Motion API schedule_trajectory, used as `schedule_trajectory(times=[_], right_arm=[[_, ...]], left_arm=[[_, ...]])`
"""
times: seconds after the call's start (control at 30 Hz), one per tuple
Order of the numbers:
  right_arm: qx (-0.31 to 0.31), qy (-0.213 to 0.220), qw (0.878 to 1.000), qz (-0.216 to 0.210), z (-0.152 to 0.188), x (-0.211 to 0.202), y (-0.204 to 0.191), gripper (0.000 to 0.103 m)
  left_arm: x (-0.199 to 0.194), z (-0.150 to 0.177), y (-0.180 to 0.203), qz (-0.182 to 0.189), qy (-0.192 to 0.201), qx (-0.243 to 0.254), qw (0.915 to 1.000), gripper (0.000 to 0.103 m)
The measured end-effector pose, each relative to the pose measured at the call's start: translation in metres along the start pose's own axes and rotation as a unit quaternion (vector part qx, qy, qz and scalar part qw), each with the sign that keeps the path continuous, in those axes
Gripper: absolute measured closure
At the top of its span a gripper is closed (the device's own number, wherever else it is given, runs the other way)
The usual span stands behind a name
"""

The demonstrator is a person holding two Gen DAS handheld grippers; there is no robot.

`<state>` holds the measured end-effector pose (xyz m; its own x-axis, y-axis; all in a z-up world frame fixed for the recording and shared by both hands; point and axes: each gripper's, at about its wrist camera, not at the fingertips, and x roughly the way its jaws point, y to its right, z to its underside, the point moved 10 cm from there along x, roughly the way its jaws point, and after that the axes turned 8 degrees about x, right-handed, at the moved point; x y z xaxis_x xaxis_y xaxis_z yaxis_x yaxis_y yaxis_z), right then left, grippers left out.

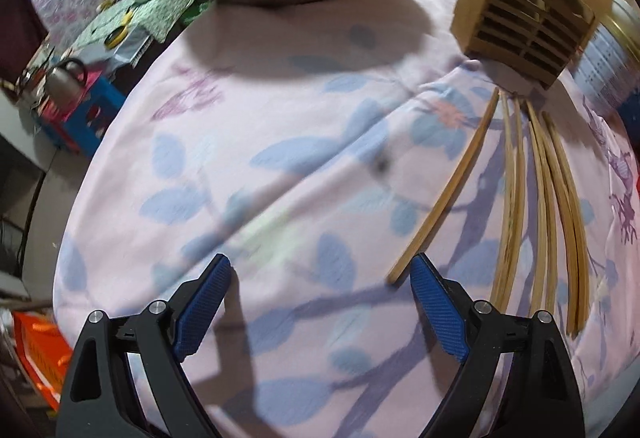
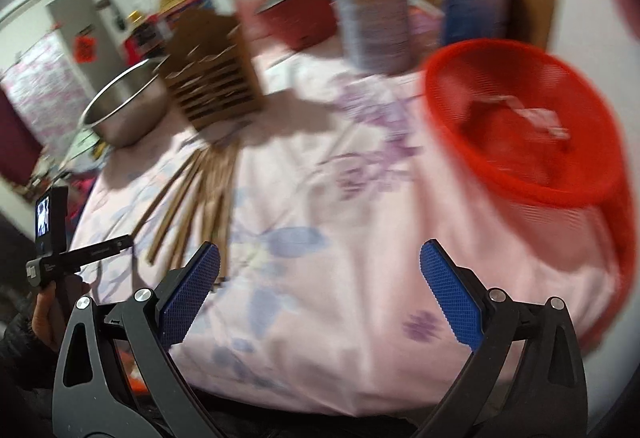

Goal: Organize utensils
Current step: 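Move the left tool toward the loose wooden chopsticks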

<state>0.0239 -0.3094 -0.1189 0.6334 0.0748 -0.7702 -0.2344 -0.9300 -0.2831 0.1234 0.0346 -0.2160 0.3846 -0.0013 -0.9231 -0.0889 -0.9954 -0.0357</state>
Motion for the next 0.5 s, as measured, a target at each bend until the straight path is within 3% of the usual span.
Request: schedule_trajectory(times=[0.07, 0.2, 0.3, 0.4, 0.47, 0.5], right_arm=[[-0.038, -0.013, 0.999, -0.003, 0.007, 0.019, -0.019, 0.009], [-0.078, -0.065, 0.993, -0.063, 0.028, 0.055, -0.069, 0.024], [-0.095, -0.075, 0.989, -0.081, 0.034, 0.071, -0.093, 0.031], [-0.097, -0.08, 0.991, -0.055, 0.039, 0.089, -0.091, 0.047], [-0.066, -0.09, 0.993, -0.041, 0.04, 0.097, -0.072, 0.054], [-0.041, -0.084, 0.995, -0.035, 0.035, 0.095, -0.059, 0.064]], left_arm=[[-0.008, 0.013, -0.009, 0.003, -0.004, -0.009, 0.9999, 0.013], [-0.018, 0.028, -0.02, -0.008, -0.01, -0.006, 0.9999, 0.013], [-0.024, 0.035, -0.035, -0.037, -0.011, 0.011, 0.9992, 0.013], [-0.029, 0.037, -0.055, -0.049, -0.007, 0.002, 0.9988, 0.013], [-0.03, 0.037, -0.063, -0.046, -0.008, -0.007, 0.9989, 0.013], [-0.029, 0.036, -0.064, -0.045, -0.009, -0.008, 0.9989, 0.013]])
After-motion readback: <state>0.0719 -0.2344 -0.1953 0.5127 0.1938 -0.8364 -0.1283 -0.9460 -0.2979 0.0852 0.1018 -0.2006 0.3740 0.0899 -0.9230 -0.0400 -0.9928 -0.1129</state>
